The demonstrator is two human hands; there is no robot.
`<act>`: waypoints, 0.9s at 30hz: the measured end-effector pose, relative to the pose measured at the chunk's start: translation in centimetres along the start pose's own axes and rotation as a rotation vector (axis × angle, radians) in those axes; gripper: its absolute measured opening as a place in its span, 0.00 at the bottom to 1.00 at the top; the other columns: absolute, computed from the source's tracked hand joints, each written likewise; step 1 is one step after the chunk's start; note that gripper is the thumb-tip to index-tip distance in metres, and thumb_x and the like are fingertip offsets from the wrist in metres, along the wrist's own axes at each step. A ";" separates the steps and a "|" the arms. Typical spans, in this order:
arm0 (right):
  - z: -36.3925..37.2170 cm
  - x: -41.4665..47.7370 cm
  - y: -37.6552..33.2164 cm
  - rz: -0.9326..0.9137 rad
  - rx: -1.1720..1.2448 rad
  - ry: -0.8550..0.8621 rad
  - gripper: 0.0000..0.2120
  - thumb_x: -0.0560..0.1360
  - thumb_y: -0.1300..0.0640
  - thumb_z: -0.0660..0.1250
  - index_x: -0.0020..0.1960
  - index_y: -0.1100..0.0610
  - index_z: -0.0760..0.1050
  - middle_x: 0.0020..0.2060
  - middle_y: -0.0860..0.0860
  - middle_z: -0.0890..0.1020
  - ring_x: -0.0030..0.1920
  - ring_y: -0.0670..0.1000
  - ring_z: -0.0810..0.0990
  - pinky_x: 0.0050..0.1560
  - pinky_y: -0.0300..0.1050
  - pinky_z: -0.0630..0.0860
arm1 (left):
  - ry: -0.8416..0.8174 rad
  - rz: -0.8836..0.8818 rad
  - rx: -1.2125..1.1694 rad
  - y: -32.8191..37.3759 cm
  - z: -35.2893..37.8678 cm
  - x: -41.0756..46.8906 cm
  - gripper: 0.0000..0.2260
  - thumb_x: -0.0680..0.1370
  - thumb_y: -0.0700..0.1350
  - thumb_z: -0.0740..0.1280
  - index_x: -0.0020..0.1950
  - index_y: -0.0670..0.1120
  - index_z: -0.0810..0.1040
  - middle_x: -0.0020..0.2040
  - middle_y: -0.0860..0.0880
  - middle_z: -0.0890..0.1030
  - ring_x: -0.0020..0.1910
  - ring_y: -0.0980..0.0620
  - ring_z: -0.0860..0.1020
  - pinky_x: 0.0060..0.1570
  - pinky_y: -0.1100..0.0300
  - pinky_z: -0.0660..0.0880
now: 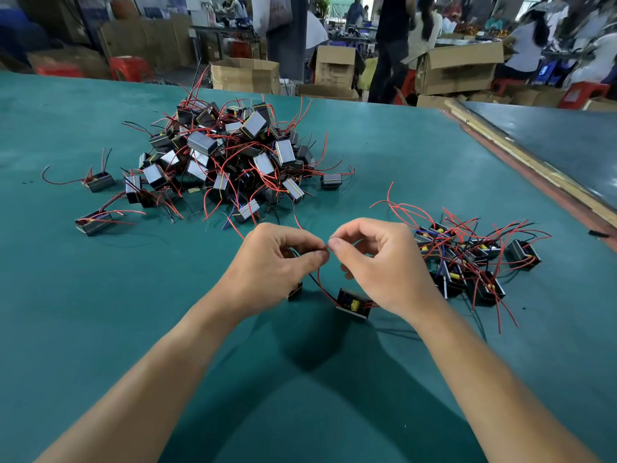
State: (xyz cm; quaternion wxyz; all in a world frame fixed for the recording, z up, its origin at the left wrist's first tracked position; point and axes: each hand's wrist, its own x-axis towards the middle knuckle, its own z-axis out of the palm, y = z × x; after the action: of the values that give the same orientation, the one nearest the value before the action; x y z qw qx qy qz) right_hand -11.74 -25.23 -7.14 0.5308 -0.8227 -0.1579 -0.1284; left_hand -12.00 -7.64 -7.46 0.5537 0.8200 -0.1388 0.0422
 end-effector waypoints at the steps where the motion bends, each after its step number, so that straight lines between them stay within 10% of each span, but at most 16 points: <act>1: -0.1 0.0 -0.1 0.020 0.024 -0.014 0.08 0.74 0.60 0.70 0.38 0.51 0.81 0.31 0.46 0.82 0.31 0.51 0.80 0.34 0.55 0.81 | 0.002 0.001 0.001 0.0 0.0 0.0 0.03 0.75 0.42 0.73 0.42 0.46 0.85 0.29 0.46 0.76 0.26 0.51 0.68 0.29 0.55 0.69; 11: -0.9 0.4 -0.8 0.379 0.400 -0.227 0.12 0.78 0.66 0.66 0.36 0.59 0.79 0.29 0.51 0.77 0.28 0.46 0.74 0.30 0.41 0.78 | -0.061 0.006 -0.018 0.2 -0.1 -0.1 0.06 0.76 0.41 0.72 0.40 0.47 0.84 0.24 0.48 0.69 0.25 0.50 0.64 0.28 0.59 0.61; 27: -0.7 0.2 0.1 -0.027 0.022 -0.005 0.10 0.72 0.64 0.74 0.46 0.49 0.84 0.35 0.42 0.83 0.32 0.42 0.78 0.34 0.35 0.74 | -0.100 -0.089 -0.101 0.2 -0.3 0.2 0.09 0.78 0.40 0.68 0.39 0.47 0.83 0.31 0.51 0.78 0.26 0.51 0.70 0.30 0.60 0.67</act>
State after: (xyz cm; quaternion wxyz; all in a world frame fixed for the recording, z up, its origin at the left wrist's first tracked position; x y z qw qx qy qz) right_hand -11.56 -25.88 -6.88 0.5375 -0.8150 -0.1720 -0.1317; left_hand -11.86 -7.48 -7.11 0.5882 0.7973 -0.1319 -0.0306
